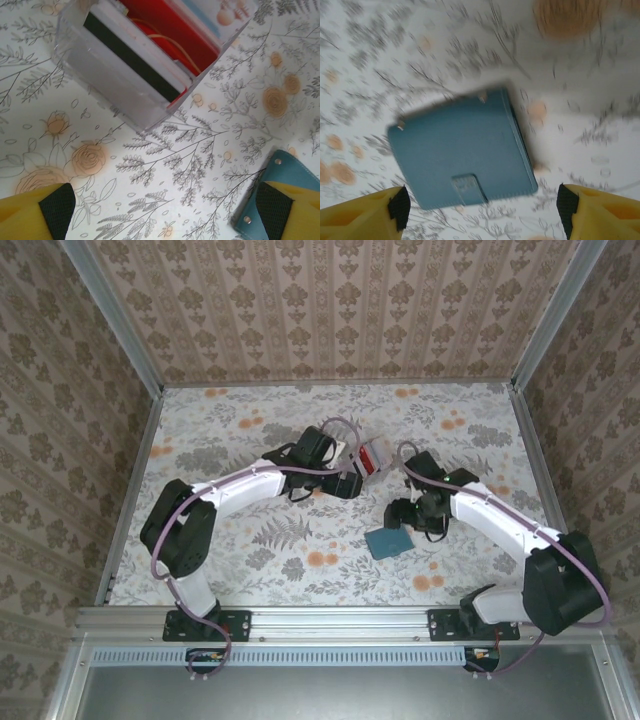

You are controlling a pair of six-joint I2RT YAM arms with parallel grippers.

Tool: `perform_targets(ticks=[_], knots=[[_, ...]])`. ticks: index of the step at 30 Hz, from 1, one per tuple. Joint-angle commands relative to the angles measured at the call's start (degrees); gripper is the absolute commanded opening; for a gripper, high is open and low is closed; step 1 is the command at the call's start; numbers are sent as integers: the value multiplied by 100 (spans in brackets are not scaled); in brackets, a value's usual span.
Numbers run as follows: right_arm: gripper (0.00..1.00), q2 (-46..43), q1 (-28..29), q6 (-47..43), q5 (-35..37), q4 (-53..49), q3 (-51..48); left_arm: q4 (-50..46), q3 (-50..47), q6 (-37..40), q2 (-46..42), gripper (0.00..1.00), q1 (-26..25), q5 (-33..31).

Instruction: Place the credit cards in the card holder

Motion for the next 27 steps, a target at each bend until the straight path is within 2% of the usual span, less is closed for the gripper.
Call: perform_targets(ticks=[1,7,10,12,14,16,18,24,27], knots=[[80,-172,29,691,232,-223,-448,252,-118,-187,-34,97,-35,-55],[77,222,248,838,-29,823,-800,390,-121,-290,41,97,-28,73],[69,579,361,877,-143,1343,-721,288,-133,-244,-47,97,-26,10],[57,699,389,813,-111,1461,-642,266,-183,-239,-137,97,-13,-81],[39,802,389,647,-99,1439,-499,233,-214,-241,-210,97,13,-140],[14,863,397,338,-87,1218,-220,166,-255,-291,-302,97,51,-267],[1,821,398,81,53,977,79,260,-377,-384,-395,97,112,-308],[0,713,425,-741,987,-136,1281,343,-665,-831,-742,97,388,-399],[0,717,656,-1022,1998,-912,2017,352,-984,-1326,-1038,97,689,-523]])
